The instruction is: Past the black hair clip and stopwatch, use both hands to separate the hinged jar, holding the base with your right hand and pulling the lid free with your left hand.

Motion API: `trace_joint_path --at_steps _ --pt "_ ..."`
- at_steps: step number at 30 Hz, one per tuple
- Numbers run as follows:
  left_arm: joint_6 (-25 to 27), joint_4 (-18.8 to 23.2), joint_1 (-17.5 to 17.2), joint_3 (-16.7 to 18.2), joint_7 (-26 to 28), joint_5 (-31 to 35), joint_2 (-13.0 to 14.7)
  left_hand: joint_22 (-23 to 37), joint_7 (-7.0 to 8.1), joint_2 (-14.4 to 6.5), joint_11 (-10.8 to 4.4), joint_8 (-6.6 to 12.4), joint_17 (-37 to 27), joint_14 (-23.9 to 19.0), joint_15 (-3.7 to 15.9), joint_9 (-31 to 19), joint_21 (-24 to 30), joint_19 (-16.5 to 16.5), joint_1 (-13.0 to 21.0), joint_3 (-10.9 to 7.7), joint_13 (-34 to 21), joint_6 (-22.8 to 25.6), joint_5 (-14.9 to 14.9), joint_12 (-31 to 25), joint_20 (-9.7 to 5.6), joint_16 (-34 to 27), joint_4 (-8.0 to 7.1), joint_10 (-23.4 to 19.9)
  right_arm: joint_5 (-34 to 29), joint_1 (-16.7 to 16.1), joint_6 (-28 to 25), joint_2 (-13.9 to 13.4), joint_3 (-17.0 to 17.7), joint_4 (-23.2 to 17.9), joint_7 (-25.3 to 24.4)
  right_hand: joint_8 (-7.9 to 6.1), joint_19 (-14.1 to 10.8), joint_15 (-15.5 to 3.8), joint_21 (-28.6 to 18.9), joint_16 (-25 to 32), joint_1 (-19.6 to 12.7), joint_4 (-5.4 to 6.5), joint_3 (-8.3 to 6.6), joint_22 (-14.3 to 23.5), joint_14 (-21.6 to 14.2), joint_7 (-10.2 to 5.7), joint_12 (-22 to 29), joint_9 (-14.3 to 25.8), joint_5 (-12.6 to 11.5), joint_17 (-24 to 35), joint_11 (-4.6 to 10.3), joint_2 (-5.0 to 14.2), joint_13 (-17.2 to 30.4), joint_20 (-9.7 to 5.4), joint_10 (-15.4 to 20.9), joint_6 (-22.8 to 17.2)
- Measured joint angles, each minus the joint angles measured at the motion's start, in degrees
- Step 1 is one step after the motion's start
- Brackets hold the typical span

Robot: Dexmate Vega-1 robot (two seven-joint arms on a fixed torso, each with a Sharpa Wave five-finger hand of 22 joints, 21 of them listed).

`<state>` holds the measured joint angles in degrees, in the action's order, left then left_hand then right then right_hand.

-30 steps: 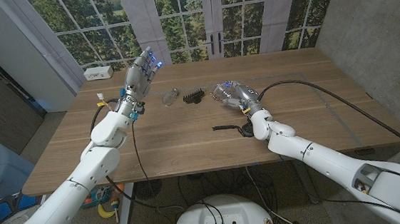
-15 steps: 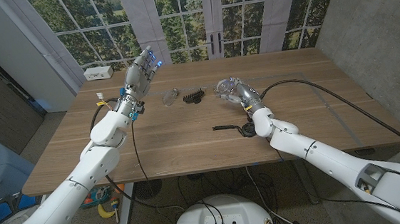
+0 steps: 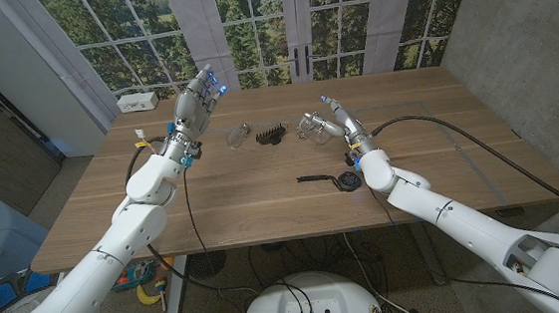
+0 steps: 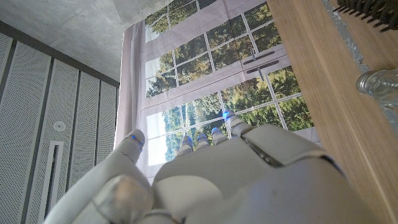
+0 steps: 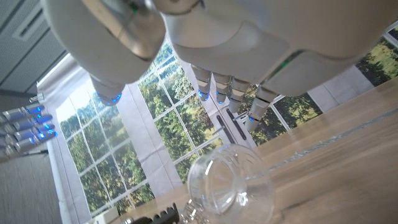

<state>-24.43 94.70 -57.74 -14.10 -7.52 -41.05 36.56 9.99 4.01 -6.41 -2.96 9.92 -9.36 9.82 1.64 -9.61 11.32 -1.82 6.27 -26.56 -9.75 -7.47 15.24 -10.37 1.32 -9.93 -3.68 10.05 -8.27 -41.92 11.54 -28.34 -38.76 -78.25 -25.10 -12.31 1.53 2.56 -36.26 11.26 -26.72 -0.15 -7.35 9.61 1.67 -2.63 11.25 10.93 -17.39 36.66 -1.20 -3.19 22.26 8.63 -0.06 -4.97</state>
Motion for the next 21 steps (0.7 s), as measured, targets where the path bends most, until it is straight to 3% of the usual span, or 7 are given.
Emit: trace_joint_path --at_steps 3,7,10,14,17,21 --pt "0.0 -0.3 0.1 -0.1 -0.1 -0.1 0.0 0.0 0.00 0.0 0.00 0.00 0.0 0.0 0.00 0.0 0.0 0.0 0.0 -0.24 0.0 0.0 0.0 0.0 0.00 0.0 0.24 0.0 1.3 -0.3 3.9 0.3 0.9 0.6 0.0 -0.22 -1.2 -0.74 0.5 0.0 0.6 0.00 0.00 0.0 -0.7 -1.61 0.2 0.0 0.0 -1.0 -0.03 0.58 -1.0 -1.69 1.0 -1.6" --pt "0.0 -0.4 0.2 -0.1 -0.2 -0.2 -0.1 0.0 0.00 0.0 0.00 0.00 0.0 0.0 0.00 0.0 0.0 0.3 0.0 -0.24 0.0 0.0 -0.2 0.0 -0.33 0.0 0.24 0.0 2.9 -0.8 7.7 0.7 2.0 1.6 0.5 -0.22 -2.2 -1.45 1.1 0.0 0.9 0.23 0.23 0.0 -0.8 -2.33 0.2 -0.2 0.3 -2.2 0.82 0.94 -2.1 -4.51 2.0 -3.0" --pt "0.1 -0.7 0.2 -0.1 -0.4 -0.3 -0.1 0.0 0.00 0.0 0.00 0.00 0.0 0.0 0.00 0.0 0.0 0.1 0.0 -0.24 0.0 0.0 -0.4 0.0 -0.53 0.0 0.24 0.0 4.3 -1.1 10.3 1.1 2.9 2.2 1.1 -0.22 -2.8 -1.99 2.1 0.0 3.2 1.34 -0.20 0.0 -1.3 -2.82 0.2 -0.3 0.3 -3.4 1.45 3.23 -3.3 -6.59 3.3 -4.3" --pt "0.1 -0.9 0.2 -0.1 -0.4 -0.4 -0.1 0.0 0.00 0.0 0.00 0.00 0.0 0.0 0.00 0.0 0.0 0.1 0.0 -0.41 0.0 0.0 -0.4 0.0 -0.52 0.0 0.46 0.0 6.0 -1.4 13.2 1.6 3.9 3.0 2.0 -0.22 -3.0 -2.39 3.0 0.0 4.6 2.54 -0.65 -0.3 -1.7 -3.65 0.2 -0.3 0.8 -4.6 2.15 5.96 -4.5 -8.05 4.6 -6.3" --pt "0.1 -0.9 0.2 -0.1 -0.5 -0.5 -0.1 0.0 0.00 0.0 0.00 0.00 0.0 0.0 0.00 0.0 0.0 0.1 0.0 -0.27 0.0 0.0 -0.4 0.0 -0.53 0.0 0.61 0.0 6.7 -1.7 14.2 2.1 4.7 3.5 2.4 -0.22 -3.3 -2.79 3.5 0.0 5.4 2.88 -0.99 -0.3 -2.1 -3.35 0.2 -0.3 0.8 -5.1 2.21 6.78 -4.9 -8.44 5.3 -7.0" --pt "0.3 -1.1 0.2 -0.1 -0.8 -0.8 0.0 0.0 -0.01 0.2 0.00 0.00 0.0 0.0 0.00 0.0 0.0 -0.2 -0.2 -0.28 0.0 0.0 -0.4 0.0 -0.83 0.0 0.61 0.0 10.0 -2.2 18.4 2.8 6.0 4.0 4.4 -0.16 -4.0 -3.74 4.3 0.0 6.1 3.65 -1.13 -0.3 -2.4 -1.07 0.2 -0.5 1.2 -6.3 2.33 8.86 -6.0 -10.05 6.2 -7.9"
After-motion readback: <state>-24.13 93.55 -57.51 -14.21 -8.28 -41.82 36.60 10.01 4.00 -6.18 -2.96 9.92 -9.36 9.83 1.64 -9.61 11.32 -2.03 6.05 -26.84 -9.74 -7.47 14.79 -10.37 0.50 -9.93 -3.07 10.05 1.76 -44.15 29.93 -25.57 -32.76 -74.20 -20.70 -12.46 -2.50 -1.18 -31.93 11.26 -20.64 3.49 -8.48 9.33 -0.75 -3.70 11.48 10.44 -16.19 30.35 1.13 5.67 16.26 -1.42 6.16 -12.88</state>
